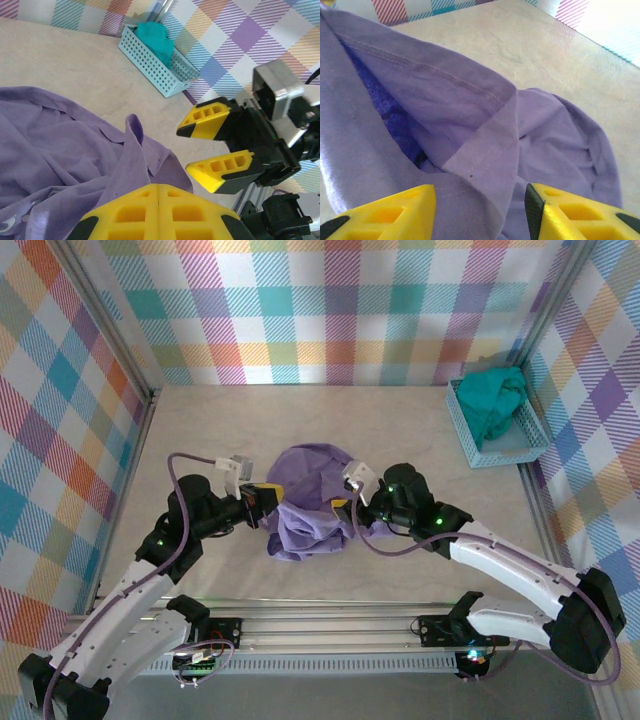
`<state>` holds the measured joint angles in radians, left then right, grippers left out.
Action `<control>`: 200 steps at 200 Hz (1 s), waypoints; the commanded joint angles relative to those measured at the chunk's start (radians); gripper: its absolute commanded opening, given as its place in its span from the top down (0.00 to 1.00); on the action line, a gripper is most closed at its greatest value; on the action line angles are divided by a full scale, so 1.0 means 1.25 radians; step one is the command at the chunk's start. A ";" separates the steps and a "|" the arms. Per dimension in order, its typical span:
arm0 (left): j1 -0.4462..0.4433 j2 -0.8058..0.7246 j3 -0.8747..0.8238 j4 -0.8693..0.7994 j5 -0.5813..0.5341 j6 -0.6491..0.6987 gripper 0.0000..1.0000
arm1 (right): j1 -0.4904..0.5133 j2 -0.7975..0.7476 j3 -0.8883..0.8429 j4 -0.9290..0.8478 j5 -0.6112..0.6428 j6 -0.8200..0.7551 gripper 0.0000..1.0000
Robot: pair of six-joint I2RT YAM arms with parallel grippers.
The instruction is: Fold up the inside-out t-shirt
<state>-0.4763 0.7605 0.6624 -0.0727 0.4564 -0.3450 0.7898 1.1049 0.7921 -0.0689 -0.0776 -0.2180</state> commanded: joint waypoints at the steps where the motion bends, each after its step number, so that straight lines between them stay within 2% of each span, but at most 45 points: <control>1: -0.004 0.008 0.011 0.016 0.024 0.018 1.00 | 0.026 0.028 0.077 -0.107 0.016 -0.174 0.47; 46: -0.006 0.010 0.015 0.013 0.023 0.020 1.00 | 0.077 0.137 0.201 -0.259 0.063 -0.283 0.45; 91: -0.005 0.010 0.016 0.002 0.012 0.024 1.00 | 0.100 0.180 0.268 -0.346 0.070 -0.310 0.43; 135: -0.005 0.012 0.016 0.004 0.015 0.024 1.00 | 0.106 0.243 0.287 -0.350 0.192 -0.328 0.47; 162: -0.007 0.010 0.016 0.003 0.014 0.024 1.00 | 0.106 0.269 0.291 -0.320 0.207 -0.331 0.59; 188: -0.006 0.007 0.012 0.000 0.003 0.025 1.00 | 0.107 0.251 0.264 -0.246 0.224 -0.328 0.87; 200: -0.007 0.007 0.012 -0.006 -0.010 0.024 1.00 | 0.105 0.223 0.240 -0.210 0.208 -0.318 0.96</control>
<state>-0.4774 0.7788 0.6628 -0.0761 0.4618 -0.3382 0.9161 1.4422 1.1248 -0.4400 0.1783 -0.6224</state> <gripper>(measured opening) 0.047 0.128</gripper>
